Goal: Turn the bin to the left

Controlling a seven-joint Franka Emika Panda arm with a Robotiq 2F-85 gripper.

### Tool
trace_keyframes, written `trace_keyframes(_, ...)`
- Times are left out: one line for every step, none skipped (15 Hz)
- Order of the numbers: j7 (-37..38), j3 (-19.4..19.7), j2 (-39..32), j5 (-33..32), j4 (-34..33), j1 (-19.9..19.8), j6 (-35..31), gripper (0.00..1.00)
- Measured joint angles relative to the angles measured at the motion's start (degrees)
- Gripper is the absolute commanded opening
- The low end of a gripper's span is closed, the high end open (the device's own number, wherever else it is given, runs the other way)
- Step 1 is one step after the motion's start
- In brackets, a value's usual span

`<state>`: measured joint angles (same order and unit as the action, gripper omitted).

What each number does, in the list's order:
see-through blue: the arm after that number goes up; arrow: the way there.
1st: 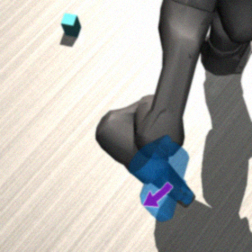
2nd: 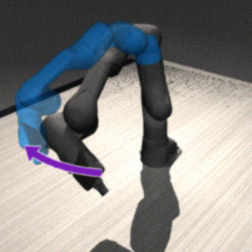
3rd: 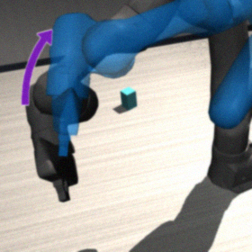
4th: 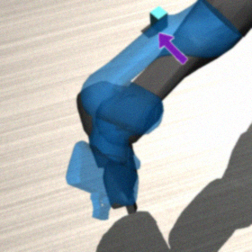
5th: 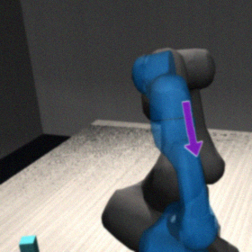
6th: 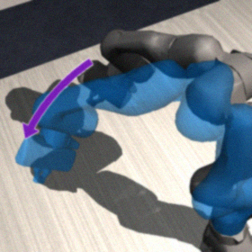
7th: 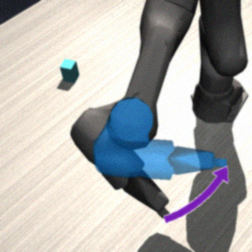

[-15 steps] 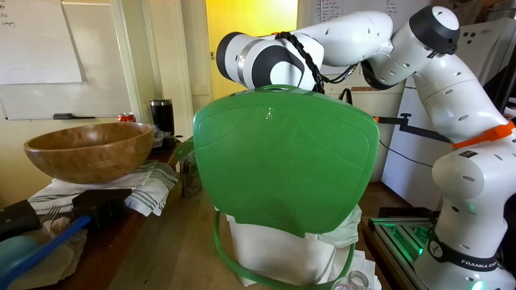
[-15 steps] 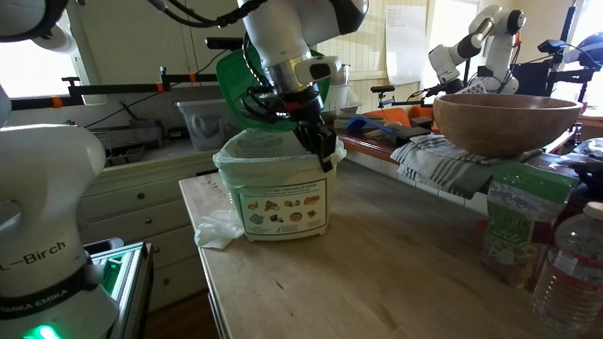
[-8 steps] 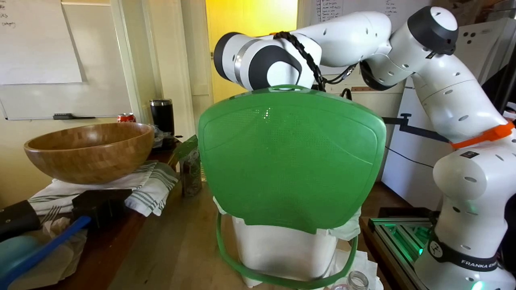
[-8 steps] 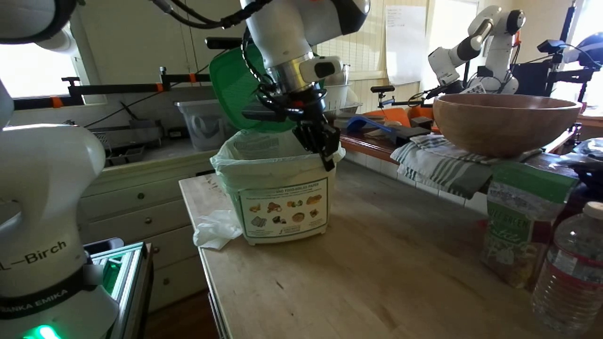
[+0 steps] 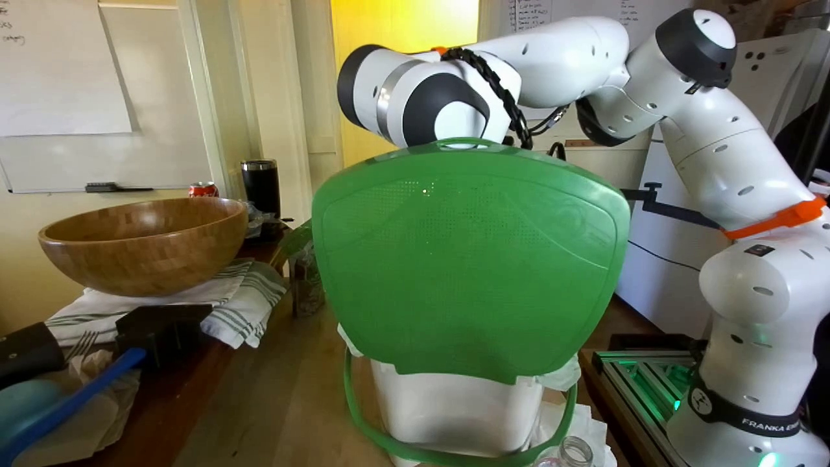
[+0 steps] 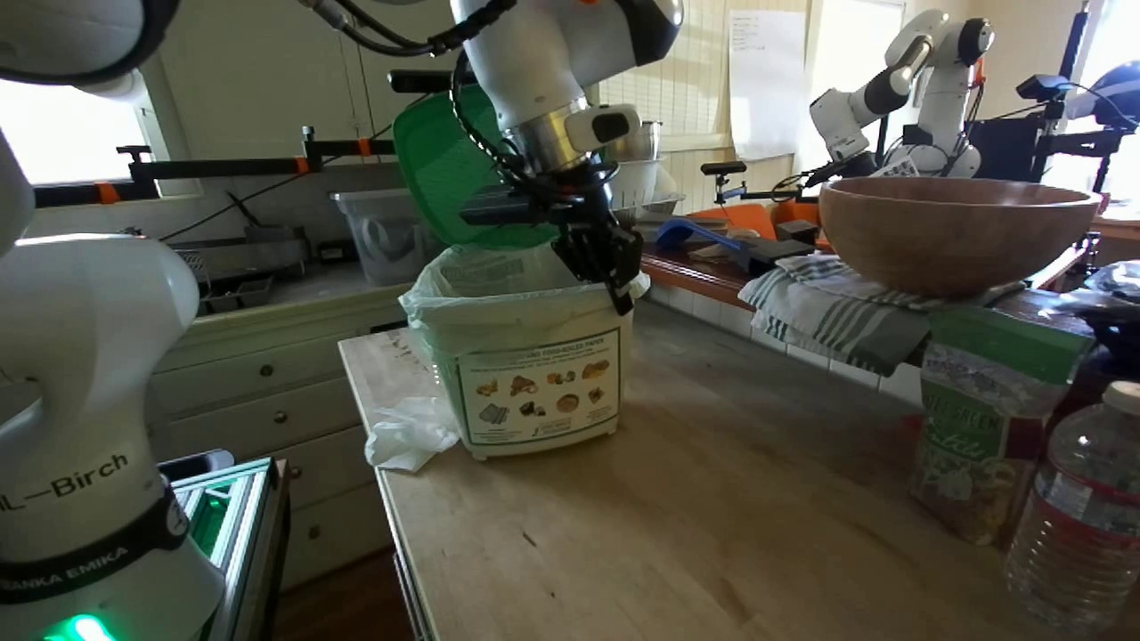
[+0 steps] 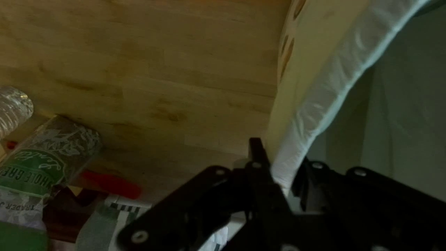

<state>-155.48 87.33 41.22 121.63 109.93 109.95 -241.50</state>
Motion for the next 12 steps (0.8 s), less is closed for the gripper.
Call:
trace_keyframes(0.0,0.0,0.0,-0.32,0.0,0.36,0.0,0.05)
trace_keyframes(0.0,0.0,0.0,-0.63,0.0,0.7,0.0,0.05)
trace_keyframes(-0.01,0.01,0.02,-0.99,0.0,1.06,0.0,0.05)
trace_keyframes(-0.01,0.0,0.05,-1.37,0.0,1.41,0.0,0.05)
trace_keyframes(-0.01,0.0,0.09,-1.8,0.0,1.77,0.0,0.05)
trace_keyframes(-0.01,-0.02,0.14,-2.21,0.0,2.13,0.0,0.05)
trace_keyframes(-0.01,-0.14,0.3,-2.68,0.01,2.47,0.0,0.05)
trace_keyframes(-0.01,-0.29,0.6,-3.26,0.01,2.85,-0.01,0.05)
trace_keyframes(-0.01,-0.42,0.89,-3.84,0.03,3.17,-0.02,0.05)
trace_keyframes(-0.02,-0.61,1.22,-4.43,0.11,3.39,-0.02,0.05)
trace_keyframes(-0.02,-0.91,1.62,-4.96,0.25,3.45,-0.02,0.05)
trace_keyframes(-0.02,-1.19,1.98,-5.37,0.4,3.43,-0.02,0.05)
